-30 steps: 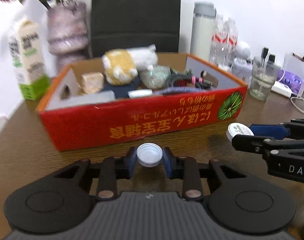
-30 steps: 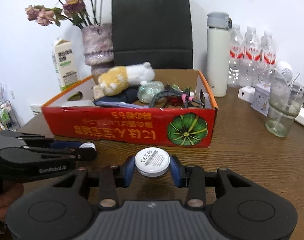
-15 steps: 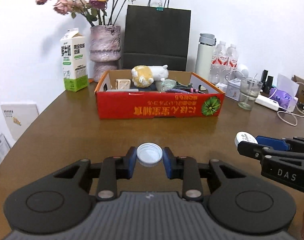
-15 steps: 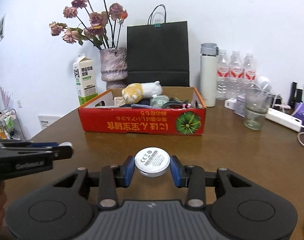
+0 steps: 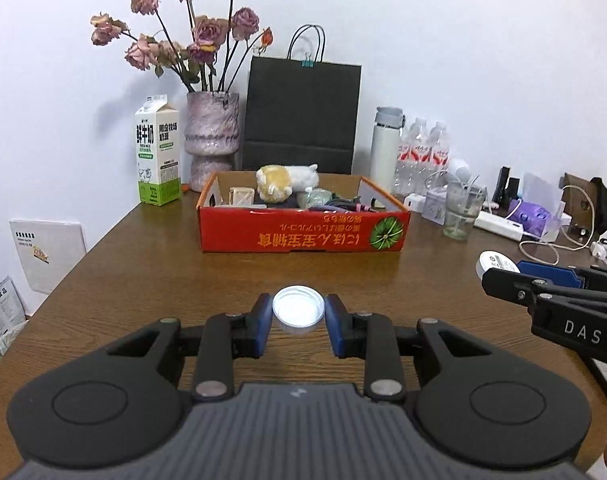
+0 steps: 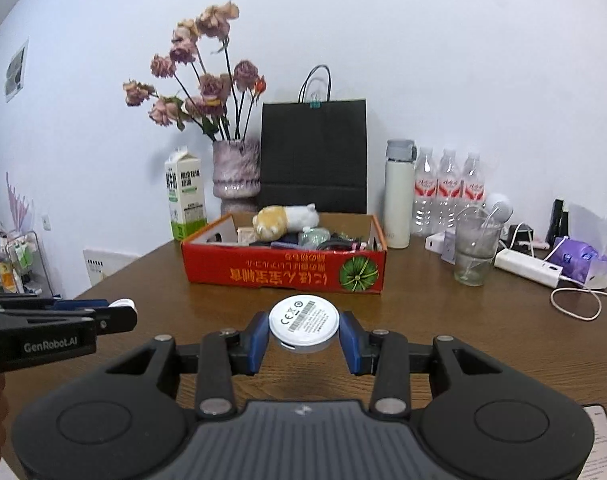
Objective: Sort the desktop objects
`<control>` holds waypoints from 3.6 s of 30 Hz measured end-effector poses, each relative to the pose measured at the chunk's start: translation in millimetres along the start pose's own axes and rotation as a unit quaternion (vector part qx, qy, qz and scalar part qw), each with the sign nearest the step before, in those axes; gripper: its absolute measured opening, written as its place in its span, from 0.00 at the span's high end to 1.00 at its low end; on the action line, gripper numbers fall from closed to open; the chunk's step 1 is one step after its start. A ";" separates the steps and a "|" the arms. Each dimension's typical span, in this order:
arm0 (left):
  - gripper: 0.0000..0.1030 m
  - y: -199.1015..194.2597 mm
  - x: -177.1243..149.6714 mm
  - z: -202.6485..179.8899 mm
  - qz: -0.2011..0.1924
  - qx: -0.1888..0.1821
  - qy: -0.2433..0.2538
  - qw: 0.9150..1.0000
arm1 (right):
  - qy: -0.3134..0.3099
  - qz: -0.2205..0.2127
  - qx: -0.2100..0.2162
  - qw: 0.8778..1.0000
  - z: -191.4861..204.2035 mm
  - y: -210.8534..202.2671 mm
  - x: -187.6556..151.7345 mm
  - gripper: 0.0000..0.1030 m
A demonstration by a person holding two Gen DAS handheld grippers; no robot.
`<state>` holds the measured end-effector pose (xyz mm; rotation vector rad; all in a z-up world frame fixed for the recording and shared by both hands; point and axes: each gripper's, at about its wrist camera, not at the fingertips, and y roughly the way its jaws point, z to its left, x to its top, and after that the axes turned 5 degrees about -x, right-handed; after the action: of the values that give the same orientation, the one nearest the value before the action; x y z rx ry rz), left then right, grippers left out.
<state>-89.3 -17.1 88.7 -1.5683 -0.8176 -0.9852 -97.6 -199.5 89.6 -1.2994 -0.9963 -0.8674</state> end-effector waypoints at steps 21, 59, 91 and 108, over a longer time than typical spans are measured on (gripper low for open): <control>0.72 64.5 61.8 20.8 -0.011 -0.022 0.005 1.000 | 0.008 -0.013 -0.002 1.000 -21.9 51.0 38.9 0.64; 0.32 388.7 175.5 48.4 0.227 -0.026 -0.033 0.973 | -0.058 0.265 0.028 0.962 -37.4 415.4 126.3 0.55; 0.00 170.0 176.2 57.8 0.172 0.053 -0.037 0.983 | -0.028 0.195 0.047 0.979 0.1 227.6 166.6 0.14; 0.00 47.1 2.5 42.3 0.123 0.066 -0.019 0.990 | -0.021 0.150 0.038 0.988 -23.3 84.6 4.9 0.11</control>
<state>-38.8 14.8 67.3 -1.5340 -0.6820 -0.7122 -14.8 -214.8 64.4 -1.3647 -0.8312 -0.5693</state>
